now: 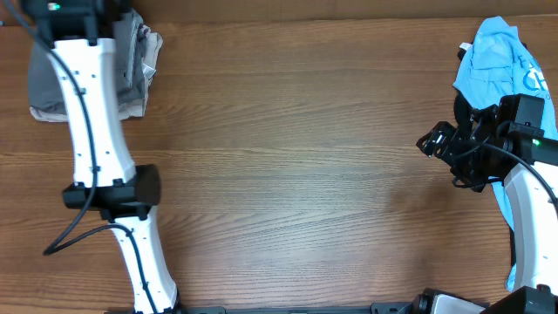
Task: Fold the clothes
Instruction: 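Place the black bundle on top of the folded clothes stack, left gripper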
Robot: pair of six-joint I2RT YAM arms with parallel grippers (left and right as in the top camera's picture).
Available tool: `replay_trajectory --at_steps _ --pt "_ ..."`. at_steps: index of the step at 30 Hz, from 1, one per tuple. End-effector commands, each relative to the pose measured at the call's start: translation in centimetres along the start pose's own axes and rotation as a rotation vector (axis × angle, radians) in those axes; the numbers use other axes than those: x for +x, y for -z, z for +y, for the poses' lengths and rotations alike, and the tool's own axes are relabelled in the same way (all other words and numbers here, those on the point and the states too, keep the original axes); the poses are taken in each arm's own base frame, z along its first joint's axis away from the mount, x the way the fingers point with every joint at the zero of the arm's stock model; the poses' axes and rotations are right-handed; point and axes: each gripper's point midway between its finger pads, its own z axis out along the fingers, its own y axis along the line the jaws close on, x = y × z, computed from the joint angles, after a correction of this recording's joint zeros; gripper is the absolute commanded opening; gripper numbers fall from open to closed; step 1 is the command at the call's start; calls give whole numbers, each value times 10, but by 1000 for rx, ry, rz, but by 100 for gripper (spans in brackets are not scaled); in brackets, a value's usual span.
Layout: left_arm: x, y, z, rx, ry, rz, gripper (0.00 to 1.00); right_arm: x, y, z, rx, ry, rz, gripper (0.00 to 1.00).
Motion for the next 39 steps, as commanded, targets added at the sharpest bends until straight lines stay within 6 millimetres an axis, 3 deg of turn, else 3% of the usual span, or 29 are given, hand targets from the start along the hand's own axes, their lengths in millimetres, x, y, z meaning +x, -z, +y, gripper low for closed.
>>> replay_trajectory --at_steps 1,9,16,20,30,31,33,36,39 --pt "7 -18 39 -91 -6 17 4 -2 0 7 -44 6 -2 100" --pt "49 -78 100 -203 58 103 4 -4 0 15 -84 11 -5 100" --pt "96 -106 136 -278 88 216 4 -4 0 16 -85 -6 -7 100" --pt "105 -123 119 -171 100 215 4 -3 0 16 -90 -9 1 100" --pt "100 -149 55 -22 107 164 4 -1 0 16 -89 -11 5 100" --pt "101 -151 46 -4 106 167 12 -1 0 16 -89 -11 6 100" --pt "100 -155 22 77 100 154 48 -1 0 16 -88 -12 7 100" --pt "85 -152 -31 306 101 85 73 -1 0 16 -88 -11 6 100" --pt "63 -136 -80 519 94 -3 100 -1 0 16 -88 -11 7 100"
